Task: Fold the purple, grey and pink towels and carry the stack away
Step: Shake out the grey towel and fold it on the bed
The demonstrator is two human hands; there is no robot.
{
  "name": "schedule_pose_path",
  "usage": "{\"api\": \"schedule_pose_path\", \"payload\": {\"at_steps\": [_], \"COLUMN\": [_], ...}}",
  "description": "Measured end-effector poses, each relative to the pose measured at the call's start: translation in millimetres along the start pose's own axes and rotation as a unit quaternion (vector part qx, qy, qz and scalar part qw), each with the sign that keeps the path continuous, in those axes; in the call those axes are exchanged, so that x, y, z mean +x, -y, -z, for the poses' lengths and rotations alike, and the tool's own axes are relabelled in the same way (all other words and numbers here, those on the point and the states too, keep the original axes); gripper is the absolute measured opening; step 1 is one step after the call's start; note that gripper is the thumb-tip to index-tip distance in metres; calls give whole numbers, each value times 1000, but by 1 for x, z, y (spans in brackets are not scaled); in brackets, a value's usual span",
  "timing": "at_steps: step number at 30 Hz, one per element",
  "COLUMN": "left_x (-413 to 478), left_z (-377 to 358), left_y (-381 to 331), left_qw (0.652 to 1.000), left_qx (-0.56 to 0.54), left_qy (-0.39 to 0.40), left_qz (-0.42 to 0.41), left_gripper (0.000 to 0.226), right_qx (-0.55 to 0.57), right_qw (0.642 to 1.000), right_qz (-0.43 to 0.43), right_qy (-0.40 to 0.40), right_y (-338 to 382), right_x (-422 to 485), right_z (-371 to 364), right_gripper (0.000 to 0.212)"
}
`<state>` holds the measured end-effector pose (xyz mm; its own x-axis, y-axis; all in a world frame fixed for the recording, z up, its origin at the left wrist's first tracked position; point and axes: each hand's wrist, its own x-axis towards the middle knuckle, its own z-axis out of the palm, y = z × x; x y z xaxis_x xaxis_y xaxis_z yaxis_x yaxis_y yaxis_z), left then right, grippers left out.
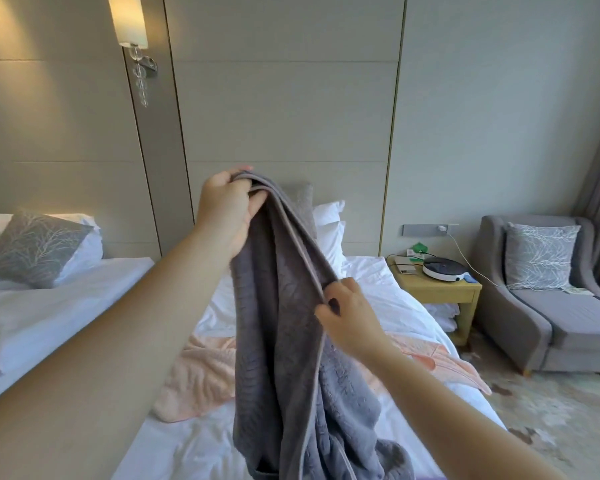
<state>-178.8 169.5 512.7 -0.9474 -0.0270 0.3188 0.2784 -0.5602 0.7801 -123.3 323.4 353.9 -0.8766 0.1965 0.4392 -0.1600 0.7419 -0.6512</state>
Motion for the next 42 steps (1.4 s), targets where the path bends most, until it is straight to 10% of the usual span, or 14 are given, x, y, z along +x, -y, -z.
{"api": "schedule_pose_path", "payload": {"at_steps": [4, 6, 10, 14, 21, 27, 35, 42], "left_x": [11, 12, 1, -30, -24, -14, 6, 37], "left_z": [36, 48, 56, 41, 35, 21, 29, 96], "left_y": [-12, -9, 14, 49, 65, 37, -4, -5], "left_qw": [997, 979, 740, 722, 672, 757, 831, 827], "left_qx": [1, 184, 666, 565, 595, 502, 449, 524], "left_qy": [-69, -47, 96, 399, 438, 373, 175, 18], "left_qz": [35, 69, -17, -24, -58, -187, -278, -203], "left_gripper": [21, 9, 73, 77, 48, 15, 12, 23], "right_qx": [322, 343, 217, 153, 218, 289, 20, 48], "right_qw": [942, 938, 972, 976, 960, 934, 981, 993], "right_qz": [-100, -53, 22, 52, 10, 19, 23, 14], "right_qy": [-10, 3, 88, 150, 173, 208, 192, 110], "right_y": [8, 18, 38, 48, 27, 8, -28, -28], "right_x": [17, 25, 28, 25, 17, 3, -8, 6], "right_z": [54, 74, 82, 72, 71, 67, 45, 89], "right_gripper": [17, 23, 18, 9, 6, 24, 14, 15]}}
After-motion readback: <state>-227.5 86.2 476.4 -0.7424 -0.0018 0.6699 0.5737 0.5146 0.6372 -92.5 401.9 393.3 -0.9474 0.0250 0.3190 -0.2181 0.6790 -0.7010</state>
